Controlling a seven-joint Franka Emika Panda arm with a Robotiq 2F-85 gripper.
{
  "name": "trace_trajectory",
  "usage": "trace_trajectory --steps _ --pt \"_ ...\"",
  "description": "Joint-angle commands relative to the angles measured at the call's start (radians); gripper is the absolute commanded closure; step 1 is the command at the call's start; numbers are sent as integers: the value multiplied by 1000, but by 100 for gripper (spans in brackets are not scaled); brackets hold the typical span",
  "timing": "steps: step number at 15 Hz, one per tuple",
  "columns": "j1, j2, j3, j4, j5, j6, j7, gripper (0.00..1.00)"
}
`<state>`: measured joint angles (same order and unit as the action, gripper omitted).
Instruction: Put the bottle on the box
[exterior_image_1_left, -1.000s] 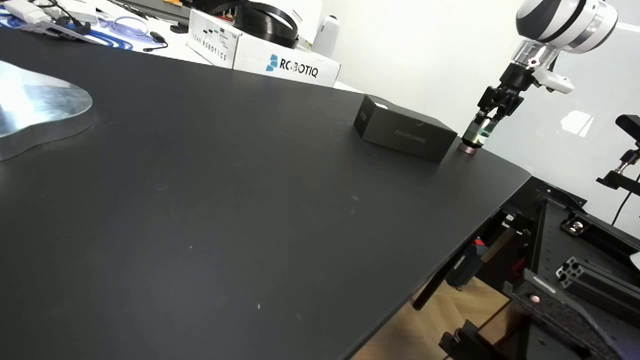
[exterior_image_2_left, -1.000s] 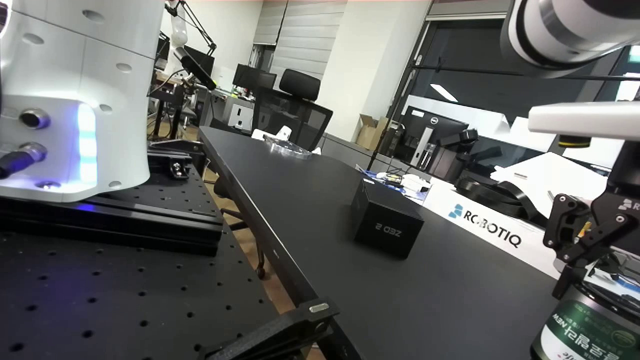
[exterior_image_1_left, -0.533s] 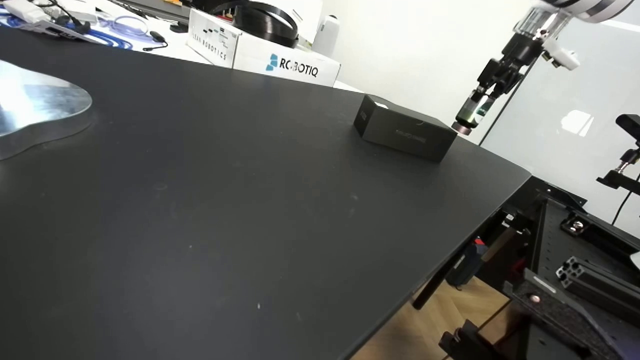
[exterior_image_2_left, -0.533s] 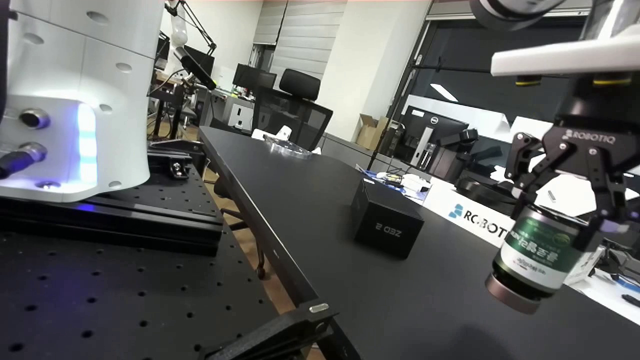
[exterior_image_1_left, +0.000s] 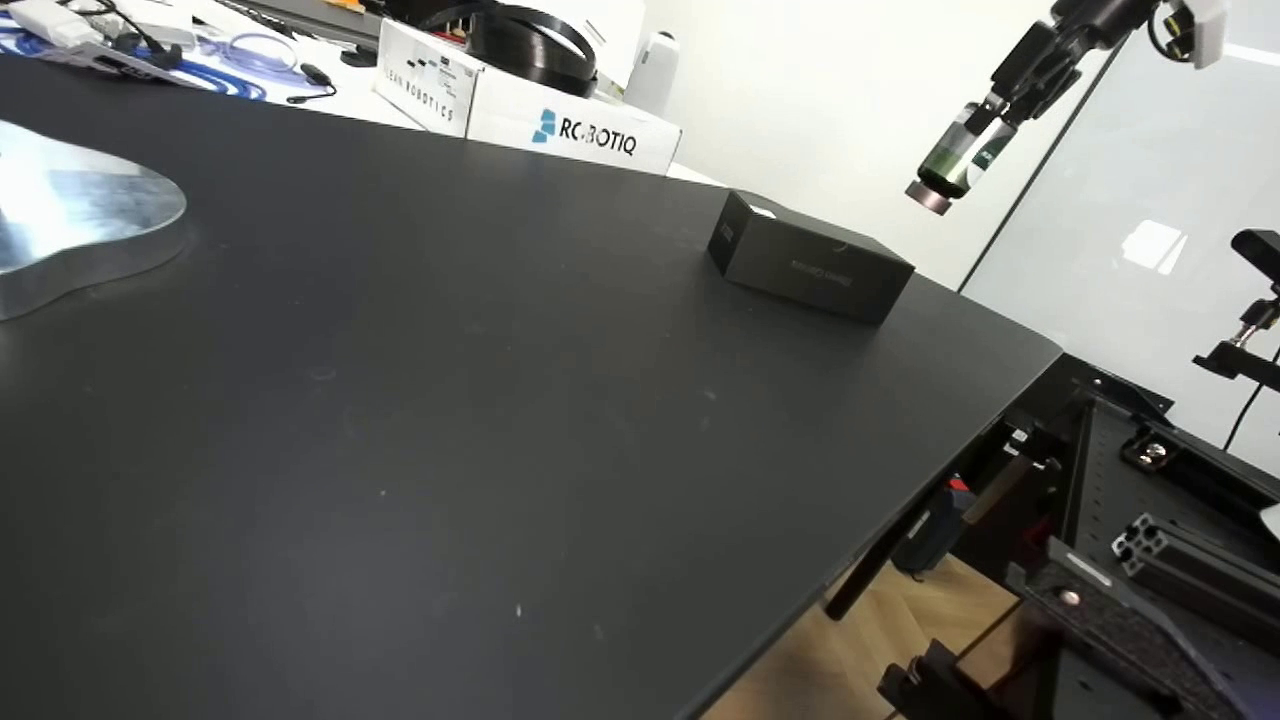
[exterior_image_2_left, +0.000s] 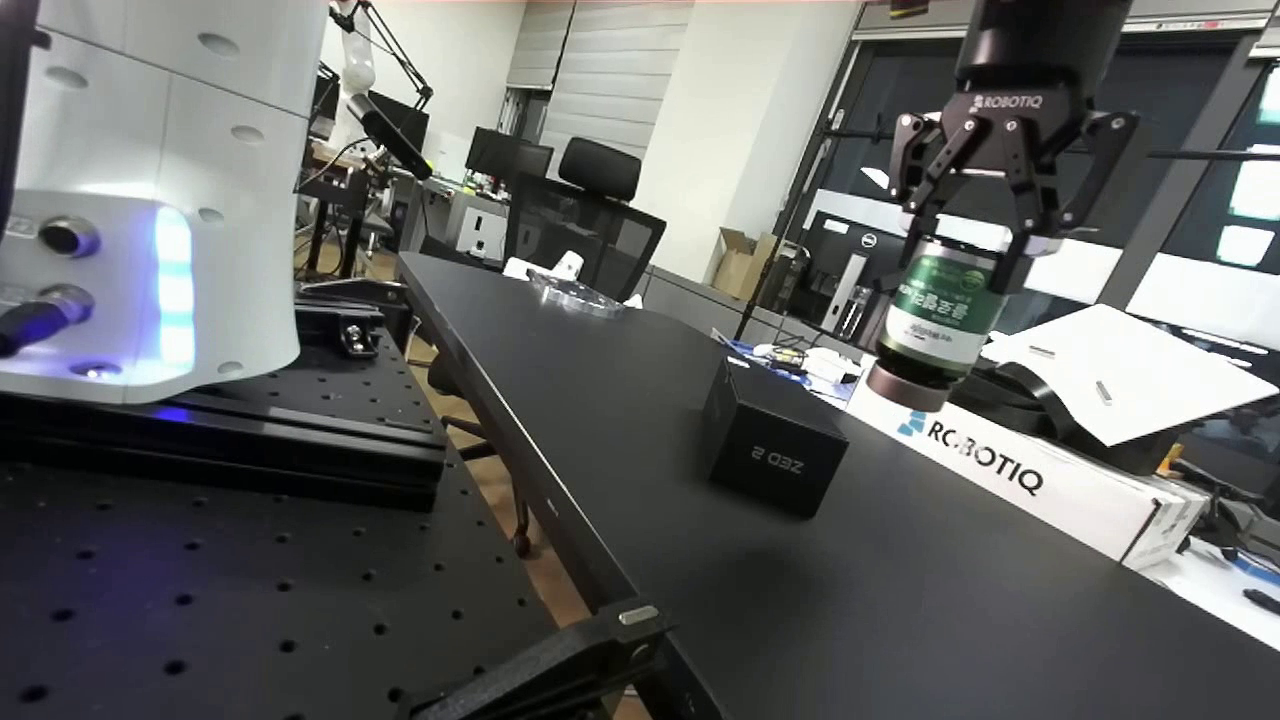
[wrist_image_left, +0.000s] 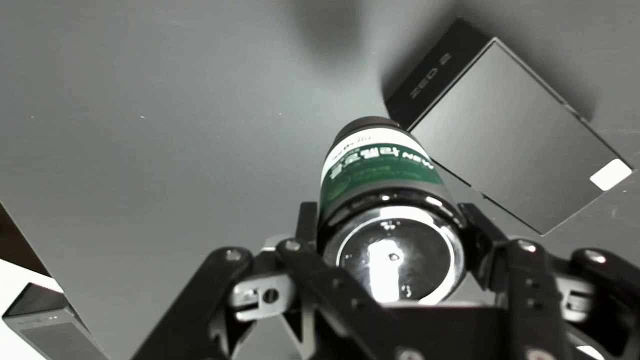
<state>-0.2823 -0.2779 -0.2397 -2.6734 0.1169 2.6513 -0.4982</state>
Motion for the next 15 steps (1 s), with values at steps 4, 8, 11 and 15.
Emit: trace_trajectory --steps 4,8,11,15 --pt "119 -131 38 -98 -55 -45 129 55" --pt "184 -76 67 -79 -49 -38 172 55" --pt "191 -20 100 -61 -76 -29 230 55" --pt "169 60 132 -41 -154 -2 306 55"
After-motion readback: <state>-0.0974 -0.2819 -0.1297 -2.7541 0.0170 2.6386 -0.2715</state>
